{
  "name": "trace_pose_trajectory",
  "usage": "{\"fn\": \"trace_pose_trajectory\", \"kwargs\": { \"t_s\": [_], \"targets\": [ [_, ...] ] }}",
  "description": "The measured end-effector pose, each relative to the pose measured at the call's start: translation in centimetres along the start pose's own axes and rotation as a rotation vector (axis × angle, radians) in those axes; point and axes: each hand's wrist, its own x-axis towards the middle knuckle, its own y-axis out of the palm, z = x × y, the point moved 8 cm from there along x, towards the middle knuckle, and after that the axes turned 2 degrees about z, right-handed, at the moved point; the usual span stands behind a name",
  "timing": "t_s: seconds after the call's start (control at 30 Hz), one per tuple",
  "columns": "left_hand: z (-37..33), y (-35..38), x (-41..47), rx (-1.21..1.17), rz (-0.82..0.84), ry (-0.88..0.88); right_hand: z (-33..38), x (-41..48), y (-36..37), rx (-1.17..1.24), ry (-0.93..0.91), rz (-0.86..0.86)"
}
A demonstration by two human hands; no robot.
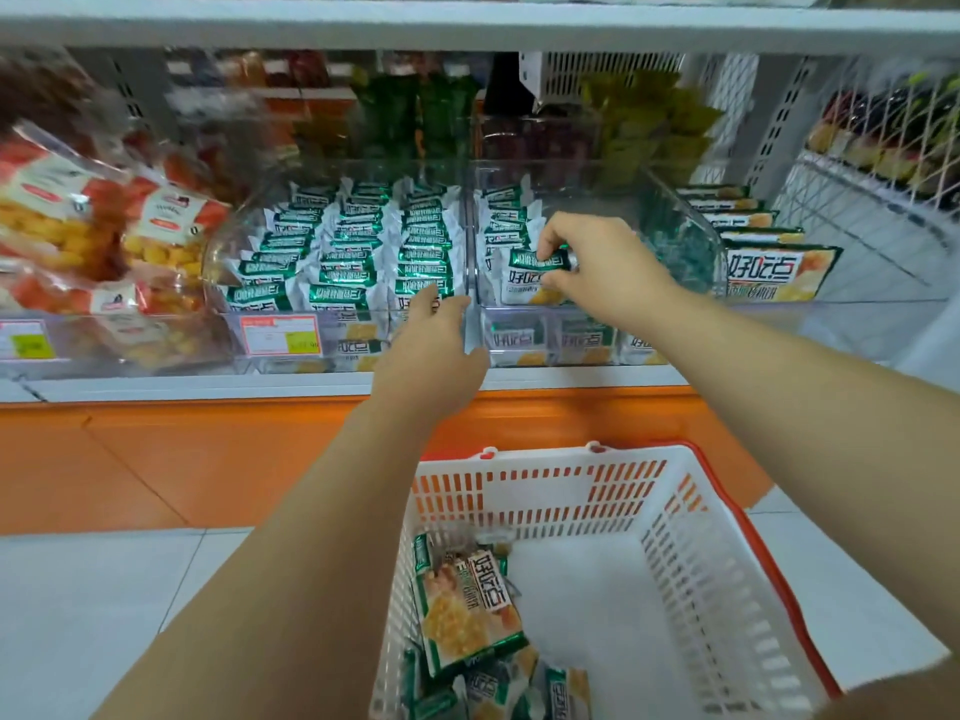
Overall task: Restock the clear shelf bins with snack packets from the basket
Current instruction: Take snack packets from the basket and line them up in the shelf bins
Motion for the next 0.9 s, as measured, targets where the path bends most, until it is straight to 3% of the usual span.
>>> {"fn": "trace_pose_trajectory", "kwargs": {
  "t_s": [0.23,0.4,0.57,0.77,0.9],
  "targets": [
    [0.7,-0.4,1.0,-0.014,-0.003,0.003,-1.7,1.4,2.8,0.053,0.077,-0.013],
    [0.6,-0.2,1.0,-0.006,-0.003,-0.004,-1.7,1.2,4.8,-0.035,0.035,0.102],
    [0.3,0.1,0.5,0.0,0.011,-0.019,-2.4,-0.4,5.0,0.003,0.11,0.17],
    [-1.1,-1.2,-1.2,-0.009,-0.249,0.071,-1.7,-5.2,2.6,0.071,-0.012,-0.169],
    [-1.9,2.2,-3.0,0.003,-0.26,0.124,-2.8,-10.1,5.2,0.097,-0.059,-0.185]
  ]
}}
